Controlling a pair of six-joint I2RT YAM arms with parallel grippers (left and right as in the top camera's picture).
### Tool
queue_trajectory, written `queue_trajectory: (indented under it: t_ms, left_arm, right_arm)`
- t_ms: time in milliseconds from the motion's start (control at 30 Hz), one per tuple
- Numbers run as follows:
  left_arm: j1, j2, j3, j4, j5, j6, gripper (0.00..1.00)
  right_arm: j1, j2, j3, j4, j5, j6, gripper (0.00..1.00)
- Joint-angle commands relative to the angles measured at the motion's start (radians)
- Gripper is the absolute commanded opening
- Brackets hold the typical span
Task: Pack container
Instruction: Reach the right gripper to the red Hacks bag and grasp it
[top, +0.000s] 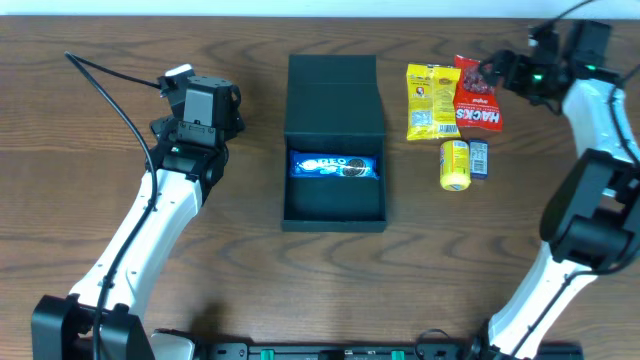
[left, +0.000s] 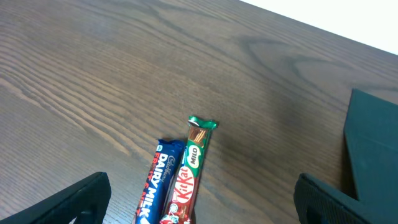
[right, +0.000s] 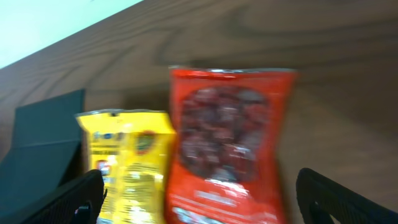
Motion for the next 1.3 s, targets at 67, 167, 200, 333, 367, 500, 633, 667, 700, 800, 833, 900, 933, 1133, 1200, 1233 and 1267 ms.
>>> queue_trajectory:
  t_ms: [67, 167, 200, 333, 367, 500, 633, 667, 700, 800, 833, 900, 933, 1133, 1200, 1233, 1267]
  left_arm:
    - [0.005, -0.011, 0.010, 0.001, -0.008, -0.004, 0.95]
    - [0.005, -0.011, 0.010, 0.001, -0.008, -0.004, 0.95]
    - [0.005, -0.011, 0.010, 0.001, -0.008, -0.004, 0.95]
    - [0.005, -0.011, 0.010, 0.000, -0.008, -0.004, 0.95]
    - [0.005, -0.011, 0.010, 0.000, -0.007, -0.004, 0.96]
    - [0.005, -0.011, 0.010, 0.000, -0.008, -0.004, 0.96]
    - [0.005, -0.011, 0.010, 0.000, -0.008, -0.003, 0.95]
    - [0.005, -0.011, 0.010, 0.000, -0.008, -0.003, 0.95]
    - [0.005, -0.011, 0.010, 0.000, -0.008, -0.003, 0.95]
    - [0.005, -0.011, 0.010, 0.000, -0.008, -0.003, 0.95]
    - [0.005, -0.011, 0.010, 0.000, -0.008, -0.003, 0.95]
    - [0.005, -0.011, 0.010, 0.000, -0.008, -0.003, 0.96]
    - [0.005, -0.011, 0.010, 0.000, -0.008, -0.003, 0.95]
    - [0.005, -0.011, 0.010, 0.000, -0.008, -0.003, 0.96]
    - [0.005, -0.011, 0.010, 0.000, -0.008, -0.003, 0.95]
    - [0.005, -0.011, 0.010, 0.000, -0.008, -0.003, 0.95]
    - [0.005, -0.011, 0.010, 0.000, -0.008, -0.003, 0.95]
  right_arm:
    - [-0.045, 0.054, 0.016, -0.046, -0.046, 0.018, 0.96]
    - [-0.042, 0.090, 0.016, -0.063, -0.045, 0.022, 0.96]
    - [-0.043, 0.101, 0.016, -0.068, -0.050, 0.027, 0.96]
    - [-0.036, 0.128, 0.016, -0.079, -0.058, 0.028, 0.96]
    - [-0.032, 0.138, 0.016, -0.079, -0.068, 0.028, 0.96]
    - [-0.012, 0.164, 0.016, -0.079, -0.076, 0.028, 0.93]
    - [0.015, 0.173, 0.016, -0.071, -0.071, 0.027, 0.89]
    - [0.020, 0.173, 0.016, -0.067, -0.066, 0.027, 0.88]
    - [0.030, 0.173, 0.016, -0.063, -0.050, 0.028, 0.85]
    - [0.043, 0.173, 0.016, -0.063, -0.014, 0.029, 0.72]
    - [0.046, 0.173, 0.016, -0.063, -0.012, 0.029, 0.66]
    - [0.048, 0.173, 0.016, -0.063, 0.010, 0.047, 0.52]
    - [0.047, 0.173, 0.016, -0.063, 0.009, 0.048, 0.46]
    - [0.047, 0.173, 0.016, -0.065, 0.011, 0.055, 0.18]
    - [0.047, 0.173, 0.016, -0.067, 0.012, 0.063, 0.08]
    - [0.047, 0.173, 0.016, -0.068, 0.012, 0.071, 0.02]
    - [0.046, 0.173, 0.016, -0.069, 0.011, 0.074, 0.01]
